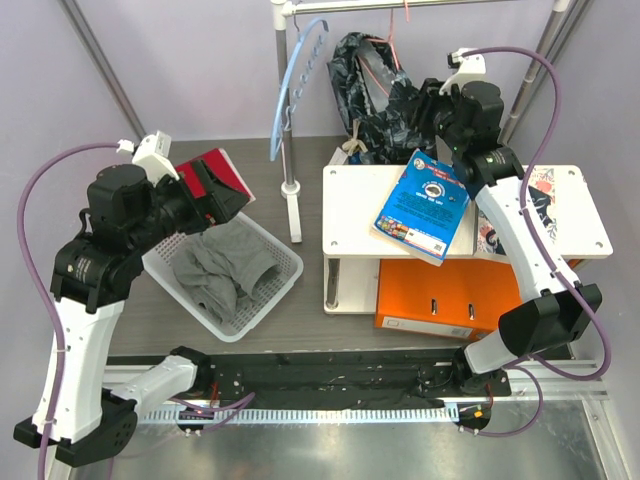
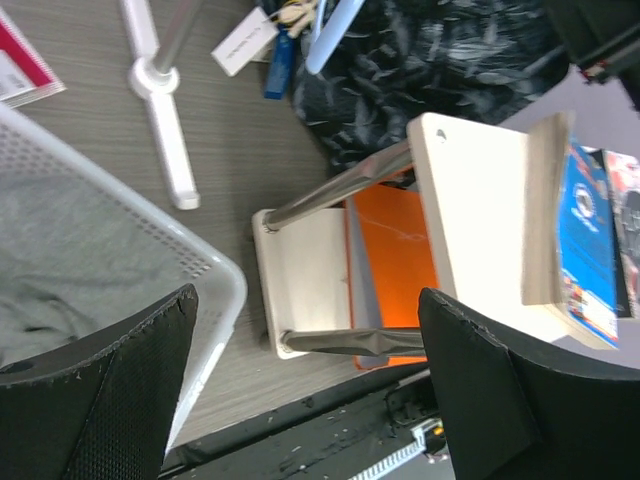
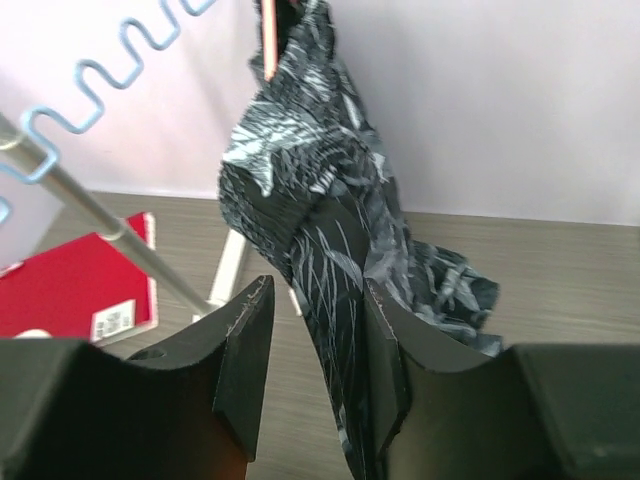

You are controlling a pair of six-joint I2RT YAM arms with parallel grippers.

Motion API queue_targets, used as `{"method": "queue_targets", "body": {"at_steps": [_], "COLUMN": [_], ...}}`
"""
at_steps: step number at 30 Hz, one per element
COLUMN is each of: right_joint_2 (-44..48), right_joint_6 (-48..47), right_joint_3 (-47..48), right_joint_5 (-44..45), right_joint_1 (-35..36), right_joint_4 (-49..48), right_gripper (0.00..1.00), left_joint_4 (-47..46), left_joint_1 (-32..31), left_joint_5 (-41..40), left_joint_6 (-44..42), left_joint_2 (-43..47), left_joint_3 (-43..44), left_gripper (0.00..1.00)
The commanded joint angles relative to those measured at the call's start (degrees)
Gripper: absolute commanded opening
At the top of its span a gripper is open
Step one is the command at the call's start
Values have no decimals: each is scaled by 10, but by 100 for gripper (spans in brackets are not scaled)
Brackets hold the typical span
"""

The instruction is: Remove the shorts from the hanger

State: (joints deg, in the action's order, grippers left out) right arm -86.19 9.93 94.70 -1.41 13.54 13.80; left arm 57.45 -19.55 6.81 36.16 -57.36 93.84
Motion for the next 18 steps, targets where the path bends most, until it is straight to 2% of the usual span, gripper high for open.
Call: {"method": "queue_targets", "body": {"at_steps": [1, 4, 6, 9, 13, 15, 18], "right_joint_2": [11, 11, 15, 16, 14, 9, 4], "right_joint_6": [41, 48, 49, 42, 40, 40, 45], "right_joint_3": [1, 1, -2, -2, -6, -4, 2], "right_joint_5": [-42, -40, -34, -23, -16, -18, -19], "right_joint_1": [1, 2, 1, 1, 2, 2, 4], "right_joint_4": [-47, -42, -33, -12, -5, -4, -4], "right_gripper": [44, 37, 37, 48, 48, 46, 37], "left_joint_4": [-52, -39, -39, -60, -58, -47, -36], "left_joint_1": [-2, -2, -2, -2, -2, -1, -1], "left_joint_5": [66, 70, 94, 142, 143, 134, 134], "left_joint_6": [29, 29, 31, 45, 54, 54, 53], "left_joint_2": [6, 1, -6, -11, -20, -24, -24], "left_joint_3": [4, 9, 17, 20, 21, 25, 23], "left_gripper": [90, 90, 90, 92, 95, 96, 96]}}
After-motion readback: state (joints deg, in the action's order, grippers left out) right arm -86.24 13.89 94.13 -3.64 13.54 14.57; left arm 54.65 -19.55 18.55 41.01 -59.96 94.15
